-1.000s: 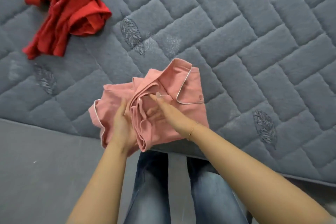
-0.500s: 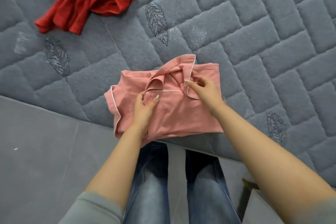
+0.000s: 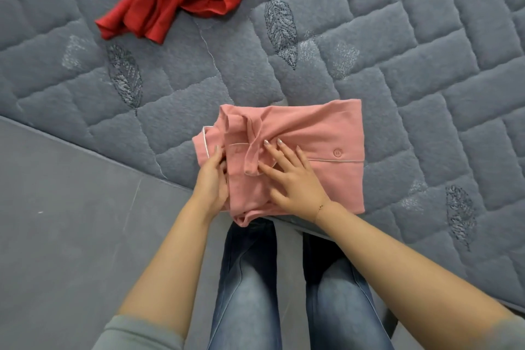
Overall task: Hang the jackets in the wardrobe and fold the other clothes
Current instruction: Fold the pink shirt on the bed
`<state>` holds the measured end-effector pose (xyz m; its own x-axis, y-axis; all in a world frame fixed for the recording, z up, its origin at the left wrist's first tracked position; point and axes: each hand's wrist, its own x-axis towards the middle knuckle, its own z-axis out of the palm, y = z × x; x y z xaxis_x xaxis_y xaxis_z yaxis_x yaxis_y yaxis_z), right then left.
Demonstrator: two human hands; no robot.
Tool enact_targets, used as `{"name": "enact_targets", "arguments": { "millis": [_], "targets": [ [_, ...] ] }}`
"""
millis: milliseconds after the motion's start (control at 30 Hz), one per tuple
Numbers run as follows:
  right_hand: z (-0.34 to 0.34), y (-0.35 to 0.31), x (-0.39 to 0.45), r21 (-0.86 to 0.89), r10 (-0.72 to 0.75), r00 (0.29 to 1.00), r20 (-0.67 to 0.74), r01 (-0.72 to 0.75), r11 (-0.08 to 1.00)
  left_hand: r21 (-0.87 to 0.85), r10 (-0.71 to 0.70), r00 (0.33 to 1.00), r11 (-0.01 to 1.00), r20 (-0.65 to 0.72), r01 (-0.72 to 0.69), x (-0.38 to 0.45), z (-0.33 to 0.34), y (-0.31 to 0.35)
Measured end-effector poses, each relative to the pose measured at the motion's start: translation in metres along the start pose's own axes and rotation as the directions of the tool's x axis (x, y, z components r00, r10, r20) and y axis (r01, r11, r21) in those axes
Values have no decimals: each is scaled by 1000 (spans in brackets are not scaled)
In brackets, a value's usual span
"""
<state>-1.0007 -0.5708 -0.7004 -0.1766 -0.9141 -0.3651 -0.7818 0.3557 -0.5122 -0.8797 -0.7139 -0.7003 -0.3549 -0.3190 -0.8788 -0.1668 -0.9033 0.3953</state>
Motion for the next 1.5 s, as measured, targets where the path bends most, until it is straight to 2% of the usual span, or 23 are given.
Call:
{"name": "enact_targets", "arguments": {
  "millis": [67, 100, 133, 200, 267, 333, 400, 433, 467, 500, 567, 600, 667, 700, 767, 833, 933, 1000, 1100, 1300, 1400, 1467, 1500],
  "targets": [
    [0, -1, 2, 57, -18, 999, 41, 16, 998, 96, -20, 995, 995, 101, 10, -1, -1, 5],
    [-2, -3, 1, 175, -25, 999, 37, 18, 984, 236, -24, 992, 972, 126, -6, -1, 2, 7],
    [-6, -4, -2, 317, -3, 1000, 20, -4, 948, 396, -10, 996, 918, 88, -26, -1, 6, 8],
    [-12, -3, -9, 470, 110, 992, -69, -65, 880, 629, 199, 975, 772, -100, -93, 0, 20, 7],
    [-17, 6, -17, 393, 199, 955, -220, -99, 914, 727, 481, 865, 644, -143, -238, 2, 38, 6],
    [-17, 22, -26, 254, 283, 906, -317, -206, 945, 802, 705, 704, 469, -86, -371, 2, 55, 10],
    [-13, 38, -37, 155, 362, 891, -273, -331, 931, 877, 813, 582, 292, -17, -382, 6, 68, 20],
    [-9, 46, -43, 98, 374, 900, -223, -362, 927, 911, 820, 572, 216, 27, -352, 10, 73, 28],
    [-4, 54, -47, 42, 368, 913, -177, -366, 930, 936, 790, 608, 152, 79, -319, 16, 75, 35],
    [1, 62, -49, -2, 355, 924, -138, -359, 933, 951, 720, 682, 105, 130, -291, 23, 76, 43],
    [7, 73, -50, -41, 345, 934, -93, -350, 936, 967, 501, 842, 34, 202, -252, 34, 74, 56],
    [8, 77, -50, -44, 345, 935, -82, -350, 936, 970, 417, 882, 6, 219, -244, 38, 70, 61],
    [11, 81, -49, -46, 340, 937, -83, -344, 938, 965, 393, 889, 20, 234, -263, 39, 58, 71],
    [12, 82, -50, -52, 336, 938, -87, -341, 939, 953, 414, 879, 80, 235, -292, 38, 50, 77],
    [13, 82, -50, -59, 332, 939, -93, -338, 939, 867, 417, 880, 326, 226, -377, 34, 33, 89],
    [13, 82, -50, -57, 332, 939, -85, -338, 940, 728, 350, 908, 558, 229, -398, 30, 18, 97],
    [13, 84, -50, -62, 336, 940, -60, -340, 938, 568, 182, 944, 761, 275, -312, 29, 9, 94],
    [11, 86, -51, -43, 320, 946, -49, -322, 946, 490, 87, 952, 841, 293, -228, 31, 8, 93],
    [10, 90, -52, -6, 291, 956, -41, -291, 957, 572, -3, 945, 797, 327, -195, 37, 8, 99],
    [11, 93, -52, 19, 284, 958, -45, -284, 959, 796, 42, 930, 504, 364, -335, 43, 19, 128],
    [10, 91, -52, 24, 290, 956, -48, -290, 957, 799, 297, 936, 508, 189, -323, 43, 11, 136],
    [10, 91, -52, 24, 292, 955, -48, -291, 956, 762, 463, 886, 572, 5, -303, 34, 5, 131],
    [9, 90, -52, 22, 291, 955, -47, -291, 957, 730, 490, 870, 616, -61, -296, 27, 4, 123]
  ]
}}
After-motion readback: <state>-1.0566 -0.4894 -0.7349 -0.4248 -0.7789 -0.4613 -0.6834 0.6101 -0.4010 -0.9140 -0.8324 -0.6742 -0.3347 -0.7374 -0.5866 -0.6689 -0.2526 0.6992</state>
